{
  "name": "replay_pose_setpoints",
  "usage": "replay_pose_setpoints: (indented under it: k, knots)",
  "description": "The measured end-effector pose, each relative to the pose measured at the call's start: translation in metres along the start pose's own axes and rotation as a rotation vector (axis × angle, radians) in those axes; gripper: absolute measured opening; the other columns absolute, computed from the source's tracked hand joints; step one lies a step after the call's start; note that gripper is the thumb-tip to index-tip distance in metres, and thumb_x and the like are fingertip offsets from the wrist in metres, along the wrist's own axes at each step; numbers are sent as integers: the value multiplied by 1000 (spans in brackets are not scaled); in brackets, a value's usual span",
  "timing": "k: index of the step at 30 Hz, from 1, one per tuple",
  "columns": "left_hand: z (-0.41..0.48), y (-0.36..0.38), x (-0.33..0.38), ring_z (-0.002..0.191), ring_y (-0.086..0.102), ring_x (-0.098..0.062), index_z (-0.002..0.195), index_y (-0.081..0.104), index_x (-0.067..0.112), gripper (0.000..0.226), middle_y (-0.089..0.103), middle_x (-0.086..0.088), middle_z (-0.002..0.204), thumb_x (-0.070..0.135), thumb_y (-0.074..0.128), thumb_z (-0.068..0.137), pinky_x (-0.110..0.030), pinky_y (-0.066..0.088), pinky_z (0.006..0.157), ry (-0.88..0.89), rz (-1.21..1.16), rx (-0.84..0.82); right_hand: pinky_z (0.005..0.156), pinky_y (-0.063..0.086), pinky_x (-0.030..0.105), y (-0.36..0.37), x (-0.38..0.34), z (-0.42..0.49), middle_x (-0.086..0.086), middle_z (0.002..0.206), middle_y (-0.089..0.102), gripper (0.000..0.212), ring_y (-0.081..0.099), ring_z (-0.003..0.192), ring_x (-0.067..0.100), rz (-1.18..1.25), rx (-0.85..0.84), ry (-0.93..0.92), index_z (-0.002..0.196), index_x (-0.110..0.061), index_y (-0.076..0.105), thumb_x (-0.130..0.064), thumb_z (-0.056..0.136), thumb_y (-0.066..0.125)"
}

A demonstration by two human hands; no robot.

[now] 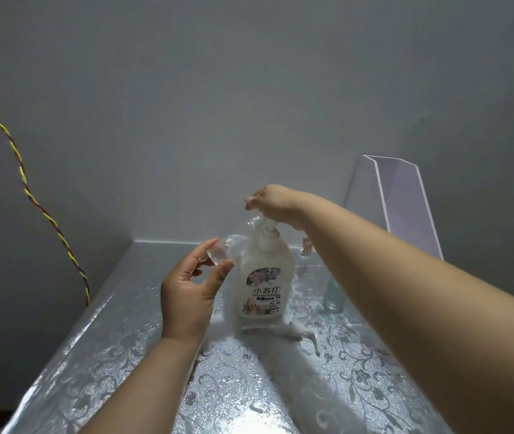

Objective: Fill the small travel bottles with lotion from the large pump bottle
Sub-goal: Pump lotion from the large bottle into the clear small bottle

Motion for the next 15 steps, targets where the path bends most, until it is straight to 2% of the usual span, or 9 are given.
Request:
replay_pose_setpoints:
  k: [7,11,15]
  knots:
    - [0,-1,-1,78,57,-10,99,69,56,47,66,15,82,72,75,56,-35,50,82,-6,-4,-6,106,38,37,6,1,1,19,137,52,38,47,129,33,-9,12,37,132,1,53,-15,100,40]
    - [-2,0,1,79,58,-12,96,69,57,34,67,10,84,50,78,64,-36,51,83,-22,-2,-3,104,40,35,12,7,4,19,137,52,37,48,128,33,20,13,71,133,1,52,-7,98,41]
    - [-1,-1,-1,76,57,-9,96,69,56,34,65,18,76,43,78,66,-34,49,81,-25,-6,-9,103,41,35,13,7,4,20,137,51,38,48,128,34,31,13,69,134,1,51,-10,100,39]
Point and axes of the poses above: each hand's wrist, its own z-axis towards the middle knuckle, its own y-axis out of the palm, x = y × z, the point moved 4 cm from there along z, towards the middle knuckle
